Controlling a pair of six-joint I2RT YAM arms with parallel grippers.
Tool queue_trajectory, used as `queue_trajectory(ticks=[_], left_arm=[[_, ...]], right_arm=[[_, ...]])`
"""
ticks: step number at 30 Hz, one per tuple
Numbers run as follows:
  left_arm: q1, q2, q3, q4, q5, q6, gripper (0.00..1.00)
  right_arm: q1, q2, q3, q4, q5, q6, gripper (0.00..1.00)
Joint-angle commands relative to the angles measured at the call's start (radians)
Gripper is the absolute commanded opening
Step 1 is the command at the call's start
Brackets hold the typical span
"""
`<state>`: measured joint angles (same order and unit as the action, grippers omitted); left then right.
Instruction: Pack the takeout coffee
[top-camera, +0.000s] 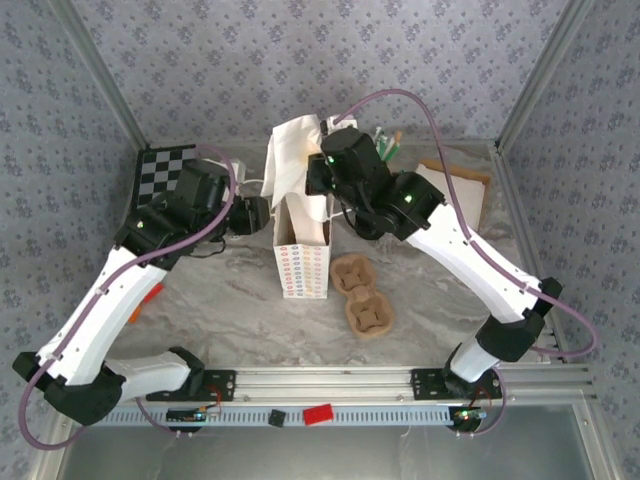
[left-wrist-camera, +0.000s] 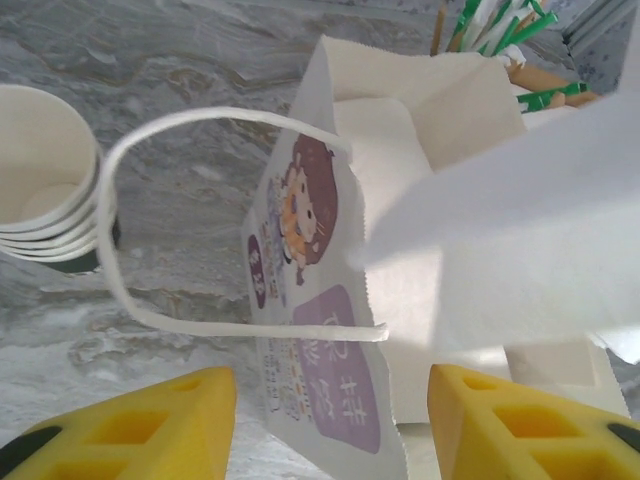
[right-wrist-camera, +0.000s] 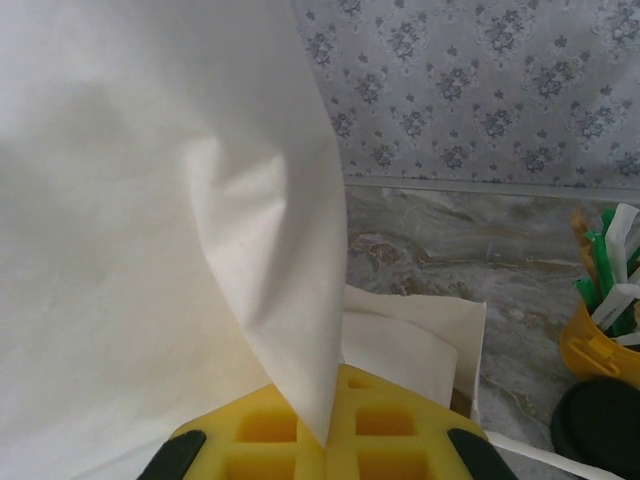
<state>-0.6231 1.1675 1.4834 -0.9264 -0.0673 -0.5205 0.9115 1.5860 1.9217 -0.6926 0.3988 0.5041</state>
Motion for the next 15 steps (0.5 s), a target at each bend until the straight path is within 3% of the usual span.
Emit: queue_trajectory(ticks=[1,9,15], left_arm=[[0.008,0.016,-0.023,0.055,0.052,-0.028,0.53],[0.016,0.056,-0.06,0.061,0.059,-0.028,0.48],[0.022,0.062,-0.091,0.063,0.05,-0.03,0.41]], right_arm=[[0.003,0.007,-0.026,0.074,0.065,0.085,0.0],[0.016,-0.002,-0.117,0.062,0.096,0.158,0.0],[0.03,-0.006,-0.129,-0.071,0.143,0.176,0.0]])
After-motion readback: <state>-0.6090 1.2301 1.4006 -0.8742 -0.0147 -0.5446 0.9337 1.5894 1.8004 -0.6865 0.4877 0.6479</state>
